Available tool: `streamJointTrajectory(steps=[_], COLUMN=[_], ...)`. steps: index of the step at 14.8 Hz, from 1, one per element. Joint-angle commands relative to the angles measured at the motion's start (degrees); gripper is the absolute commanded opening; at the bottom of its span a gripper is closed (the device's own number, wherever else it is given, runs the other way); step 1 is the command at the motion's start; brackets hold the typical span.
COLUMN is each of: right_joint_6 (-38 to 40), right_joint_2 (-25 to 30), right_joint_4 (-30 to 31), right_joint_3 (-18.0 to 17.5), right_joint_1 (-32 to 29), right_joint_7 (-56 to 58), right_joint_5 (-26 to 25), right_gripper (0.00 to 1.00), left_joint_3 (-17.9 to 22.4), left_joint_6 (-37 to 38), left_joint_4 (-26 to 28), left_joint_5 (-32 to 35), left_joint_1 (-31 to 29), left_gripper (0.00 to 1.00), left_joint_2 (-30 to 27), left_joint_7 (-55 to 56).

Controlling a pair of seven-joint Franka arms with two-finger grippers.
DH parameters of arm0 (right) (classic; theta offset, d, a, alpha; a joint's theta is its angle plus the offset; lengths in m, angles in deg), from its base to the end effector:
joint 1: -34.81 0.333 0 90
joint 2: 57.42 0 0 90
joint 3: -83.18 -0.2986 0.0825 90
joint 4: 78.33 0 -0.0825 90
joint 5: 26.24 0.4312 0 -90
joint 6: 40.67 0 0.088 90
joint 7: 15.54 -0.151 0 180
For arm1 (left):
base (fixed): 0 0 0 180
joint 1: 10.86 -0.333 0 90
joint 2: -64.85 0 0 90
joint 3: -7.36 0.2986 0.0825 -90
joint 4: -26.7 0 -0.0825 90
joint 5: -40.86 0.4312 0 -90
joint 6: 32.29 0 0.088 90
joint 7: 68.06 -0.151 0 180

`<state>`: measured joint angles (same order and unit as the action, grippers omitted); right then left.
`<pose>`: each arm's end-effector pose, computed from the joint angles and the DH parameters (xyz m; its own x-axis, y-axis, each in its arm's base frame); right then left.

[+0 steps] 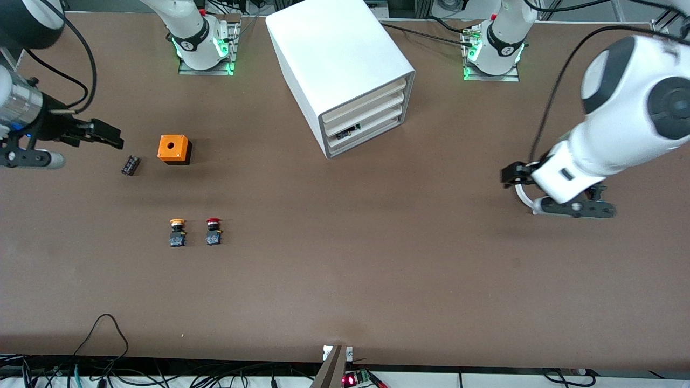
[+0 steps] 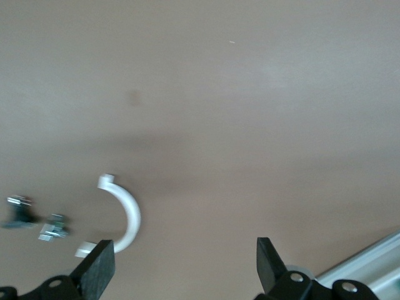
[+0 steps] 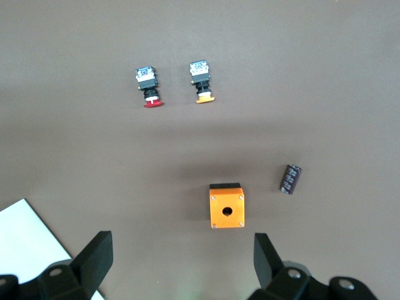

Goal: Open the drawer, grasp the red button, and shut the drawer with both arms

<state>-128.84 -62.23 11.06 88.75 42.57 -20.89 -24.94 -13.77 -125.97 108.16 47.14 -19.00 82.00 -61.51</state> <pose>0.6143 0.0287 0.5152 0.9929 -0.0551 -0.1055 -0.0559 -0.9984 -0.0047 0.6691 -0.1131 0.4644 0.9917 -0.1108 -0.0655 -0.1117 -0.9937 -0.0097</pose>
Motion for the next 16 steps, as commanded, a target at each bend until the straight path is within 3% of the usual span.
streamJointTrajectory(steps=[1,3,4,8,16], right_joint_6=[2.12,2.12,2.12,2.12,0.89], right_joint_2=[2.17,2.97,2.97,2.1,-0.01], right_joint_4=[-0.97,-1.14,-1.41,-4.81,-8.61], right_joint_3=[-0.57,-0.74,-0.74,-0.83,-0.57], right_joint_1=[0.07,0.15,0.33,0.86,1.21], right_joint_7=[-1.42,-1.34,-1.16,-0.9,-0.46], right_joint_5=[-1.39,-1.57,-2.18,-4.73,-3.85], right_gripper=[1.0,1.0,1.0,1.0,1.0], left_joint_3=[11.87,16.0,16.9,17.17,17.17], left_joint_6=[0.43,0.43,0.34,-4.38,-1.16], left_joint_4=[5.01,8.26,10.8,11.97,12.59], left_joint_5=[-4.41,-10.04,-9.54,-6.72,-5.41], left_joint_1=[5.94,6.12,7.08,7.97,8.93], left_gripper=[1.0,1.0,1.0,1.0,1.0], left_joint_2=[-9.13,-13.43,-15.81,-17.06,-17.76], left_joint_7=[-7.16,-7.25,-7.25,-8.22,-8.84])
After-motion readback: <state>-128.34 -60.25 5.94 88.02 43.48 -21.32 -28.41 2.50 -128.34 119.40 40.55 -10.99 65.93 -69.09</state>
